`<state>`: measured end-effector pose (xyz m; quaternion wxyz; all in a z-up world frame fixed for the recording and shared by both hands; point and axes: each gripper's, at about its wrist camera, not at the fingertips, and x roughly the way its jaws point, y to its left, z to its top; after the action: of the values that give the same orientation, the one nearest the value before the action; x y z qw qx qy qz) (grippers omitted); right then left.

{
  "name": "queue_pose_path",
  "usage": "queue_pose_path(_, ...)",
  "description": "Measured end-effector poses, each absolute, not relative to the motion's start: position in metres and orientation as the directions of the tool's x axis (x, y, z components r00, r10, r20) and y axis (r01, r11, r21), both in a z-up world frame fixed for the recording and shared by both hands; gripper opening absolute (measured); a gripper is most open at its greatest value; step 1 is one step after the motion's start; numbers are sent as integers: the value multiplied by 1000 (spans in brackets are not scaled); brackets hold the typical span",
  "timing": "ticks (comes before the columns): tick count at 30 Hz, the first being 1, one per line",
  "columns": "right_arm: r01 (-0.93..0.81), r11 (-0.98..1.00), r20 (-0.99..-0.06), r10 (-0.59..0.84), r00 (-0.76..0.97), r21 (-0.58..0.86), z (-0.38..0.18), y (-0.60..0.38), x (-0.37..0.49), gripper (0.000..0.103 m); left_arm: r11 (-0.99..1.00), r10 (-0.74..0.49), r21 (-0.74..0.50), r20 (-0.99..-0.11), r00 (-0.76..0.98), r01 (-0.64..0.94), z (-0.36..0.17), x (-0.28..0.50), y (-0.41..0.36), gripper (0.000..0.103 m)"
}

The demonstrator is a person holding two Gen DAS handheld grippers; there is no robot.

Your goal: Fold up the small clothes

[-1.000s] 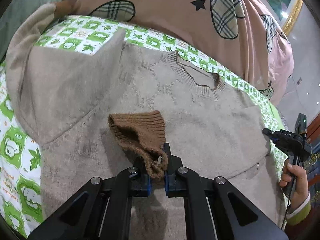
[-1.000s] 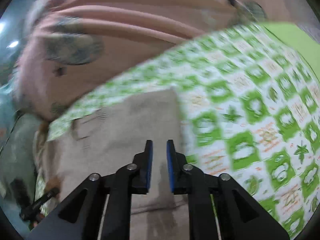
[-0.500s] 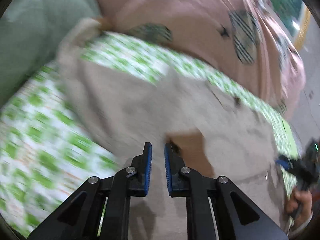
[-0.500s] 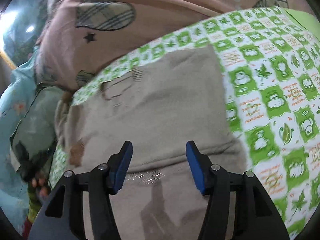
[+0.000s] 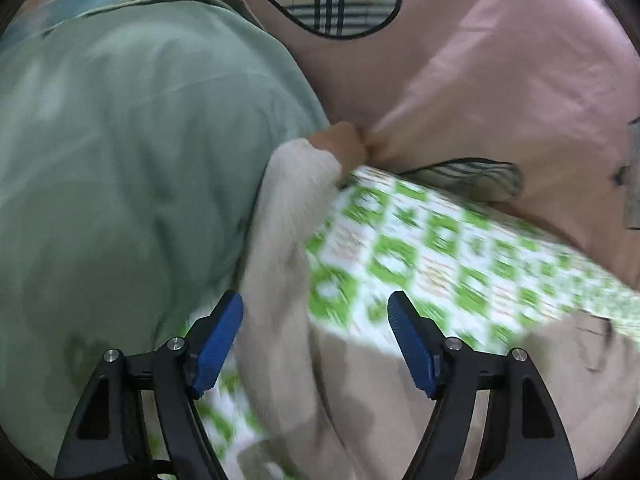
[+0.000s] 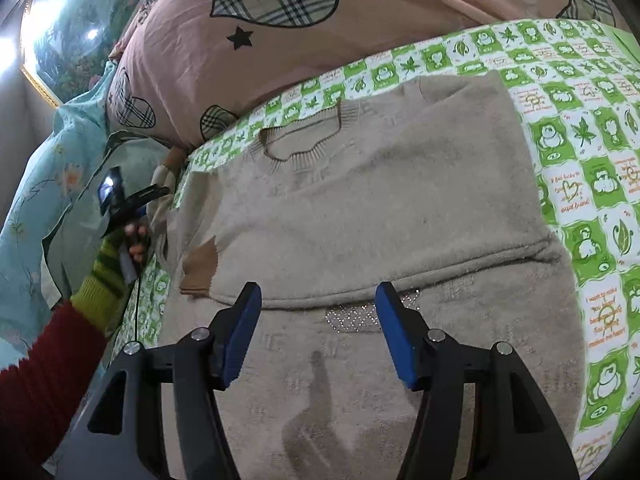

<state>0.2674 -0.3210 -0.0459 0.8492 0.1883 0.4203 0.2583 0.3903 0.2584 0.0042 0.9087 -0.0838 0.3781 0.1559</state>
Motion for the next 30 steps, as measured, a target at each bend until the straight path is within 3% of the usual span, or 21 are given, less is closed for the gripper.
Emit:
queue_pose_path(2,-279,795,-621,598,507,538,-49,-321,269,61,935,248,12,-737,628,-355,-6,413,263,76)
queue_pose_path(3,-280,797,-622,596,508,535,-50,-321,269,61,932,264,34,-747,610,-361,-12,421,267,68)
queue_pose_path(4,-279,799,-624,593,510,532,-51,-321,269,61,933,264,43,-755,600,-357,-18,429,271,56)
queue_pose_path(5,-274,801,-626,590,510,531,-52,-322,270,61,936,259,45,-763,593,-350,-22,433,274,23)
queue_pose_path(6,-271,801,-626,590,511,534,-52,-324,271,61,940,246,38,-767,593,-340,-24,434,276,11)
queue_pose_path(14,-291,781,-589,613,527,553,-42,-322,256,61,964,-9,-212,-626,780,-160,28,368,250,9)
queue_pose_path(20,-276,781,-578,607,546,560,-37,-332,245,61,901,-390,-376,-491,779,215,68,309,158,9)
queue_pose_path(24,-250,785,-580,596,555,567,-38,-341,244,61,853,-518,-371,-517,682,366,52,295,80,9)
queue_pose_path(30,-227,789,-600,589,541,571,-47,-347,249,61,845,-519,-276,-632,576,458,-17,292,-12,10)
